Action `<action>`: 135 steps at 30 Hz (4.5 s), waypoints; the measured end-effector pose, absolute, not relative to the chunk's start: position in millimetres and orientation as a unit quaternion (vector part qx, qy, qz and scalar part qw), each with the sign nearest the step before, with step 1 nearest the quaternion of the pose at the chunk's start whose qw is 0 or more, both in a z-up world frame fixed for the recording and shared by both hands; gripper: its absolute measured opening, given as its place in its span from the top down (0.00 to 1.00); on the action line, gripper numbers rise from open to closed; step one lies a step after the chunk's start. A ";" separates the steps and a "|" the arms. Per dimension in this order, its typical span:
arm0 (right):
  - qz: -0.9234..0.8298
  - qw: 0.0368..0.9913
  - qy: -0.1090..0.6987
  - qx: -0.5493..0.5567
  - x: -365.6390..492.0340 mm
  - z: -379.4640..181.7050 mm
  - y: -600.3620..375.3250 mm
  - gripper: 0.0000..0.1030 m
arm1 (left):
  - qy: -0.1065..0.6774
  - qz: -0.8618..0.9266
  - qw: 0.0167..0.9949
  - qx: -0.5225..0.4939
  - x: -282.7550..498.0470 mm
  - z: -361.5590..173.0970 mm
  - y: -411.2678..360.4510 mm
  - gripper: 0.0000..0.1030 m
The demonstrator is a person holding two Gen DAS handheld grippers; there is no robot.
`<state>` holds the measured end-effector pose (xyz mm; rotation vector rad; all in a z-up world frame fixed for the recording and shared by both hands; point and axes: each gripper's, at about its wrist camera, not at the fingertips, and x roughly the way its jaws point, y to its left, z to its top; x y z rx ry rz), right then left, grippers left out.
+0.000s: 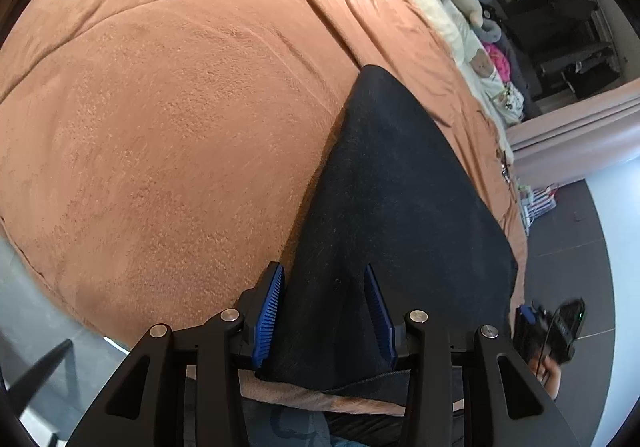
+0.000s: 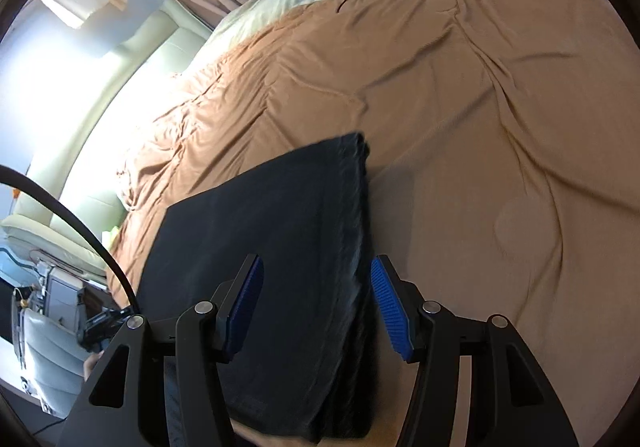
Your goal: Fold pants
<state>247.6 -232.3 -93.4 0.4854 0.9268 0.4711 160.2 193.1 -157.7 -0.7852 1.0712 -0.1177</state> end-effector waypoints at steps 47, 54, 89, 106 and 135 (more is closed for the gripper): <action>0.181 0.794 0.441 0.378 159.4 -152.4 -261.3 0.84 | 0.481 -0.084 0.783 -0.386 136.2 -160.9 197.9 0.50; 0.196 0.815 0.398 0.371 138.5 -133.2 -261.2 0.90 | 0.478 -0.075 0.785 -0.386 138.5 -159.3 200.6 0.50; 0.071 0.898 0.375 0.219 82.8 -57.3 -217.3 0.87 | 0.439 -0.082 0.802 -0.397 134.5 -151.0 188.3 0.78; 0.135 0.890 0.400 0.170 99.2 -56.2 -133.7 0.87 | 0.434 -0.088 0.798 -0.408 134.9 -153.5 189.4 0.78; 0.212 0.837 0.503 0.028 265.2 -97.9 -10.3 0.88 | 0.432 -0.077 0.782 -0.442 136.6 -169.9 201.8 0.75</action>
